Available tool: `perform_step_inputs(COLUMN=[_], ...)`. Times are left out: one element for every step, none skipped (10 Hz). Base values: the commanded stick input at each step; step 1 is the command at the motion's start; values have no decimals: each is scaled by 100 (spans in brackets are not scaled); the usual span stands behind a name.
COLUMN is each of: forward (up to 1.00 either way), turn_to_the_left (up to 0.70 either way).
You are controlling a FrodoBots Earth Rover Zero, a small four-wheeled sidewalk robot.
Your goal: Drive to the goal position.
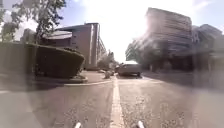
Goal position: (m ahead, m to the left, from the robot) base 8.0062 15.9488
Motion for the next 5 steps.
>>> perform_step_inputs(forward=[70, 70, 70, 70, 70], turn_to_the_left=[14, 2, 0, 0, 0])
